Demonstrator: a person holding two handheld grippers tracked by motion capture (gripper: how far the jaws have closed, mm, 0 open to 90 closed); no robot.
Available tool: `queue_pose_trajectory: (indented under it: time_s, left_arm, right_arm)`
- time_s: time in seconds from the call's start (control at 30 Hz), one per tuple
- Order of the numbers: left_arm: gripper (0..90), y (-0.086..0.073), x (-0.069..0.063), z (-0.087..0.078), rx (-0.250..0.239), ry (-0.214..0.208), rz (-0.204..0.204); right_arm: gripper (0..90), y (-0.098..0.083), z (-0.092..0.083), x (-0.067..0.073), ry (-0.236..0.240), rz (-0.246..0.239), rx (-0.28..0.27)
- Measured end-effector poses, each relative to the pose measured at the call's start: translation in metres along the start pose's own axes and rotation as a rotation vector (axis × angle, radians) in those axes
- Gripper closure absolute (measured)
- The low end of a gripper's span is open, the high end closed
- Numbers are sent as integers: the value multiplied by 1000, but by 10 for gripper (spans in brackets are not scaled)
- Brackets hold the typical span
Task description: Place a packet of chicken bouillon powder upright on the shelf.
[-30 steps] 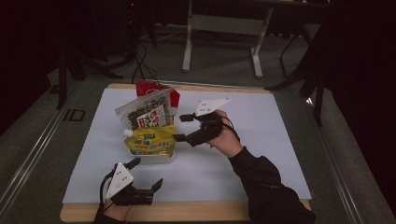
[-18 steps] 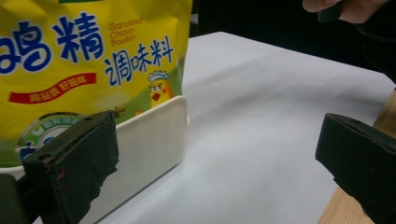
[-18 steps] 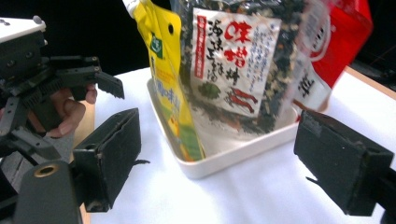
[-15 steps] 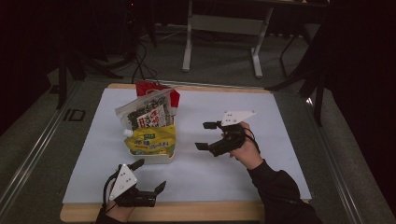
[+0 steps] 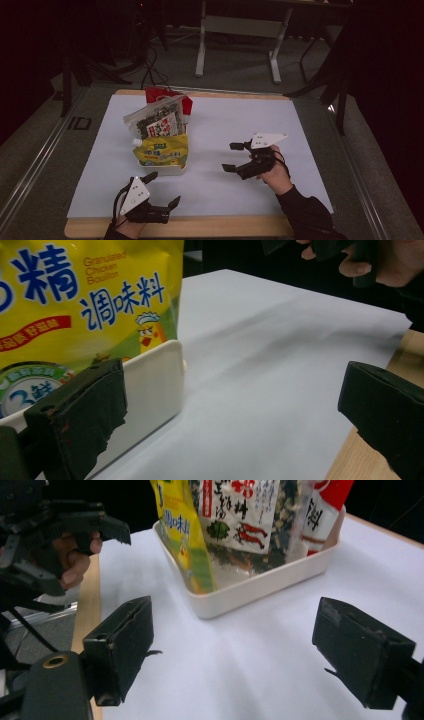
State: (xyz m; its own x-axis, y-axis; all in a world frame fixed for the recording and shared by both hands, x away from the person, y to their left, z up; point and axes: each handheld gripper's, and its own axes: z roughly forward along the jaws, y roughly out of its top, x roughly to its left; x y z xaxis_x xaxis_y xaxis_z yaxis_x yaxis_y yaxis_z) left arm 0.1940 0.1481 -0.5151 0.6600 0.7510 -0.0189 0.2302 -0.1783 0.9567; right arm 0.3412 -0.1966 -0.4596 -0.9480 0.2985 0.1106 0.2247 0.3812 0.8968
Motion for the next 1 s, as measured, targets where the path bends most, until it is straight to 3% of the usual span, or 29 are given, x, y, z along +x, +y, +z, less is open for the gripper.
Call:
queue_pose_trajectory:
  time_s: [0.27,0.77,1.0]
  left_arm:
    - [5,0,-2,1,9,-15,5]
    - [5,-2,-4,4,19,-40,8]
    - [5,-3,-5,5,30,-48,13]
  right_arm:
    - [181,-21,-4,2,-40,1,23]
    - [142,-54,-15,7,-42,21,54]
    - [137,-70,-23,10,-78,25,81]
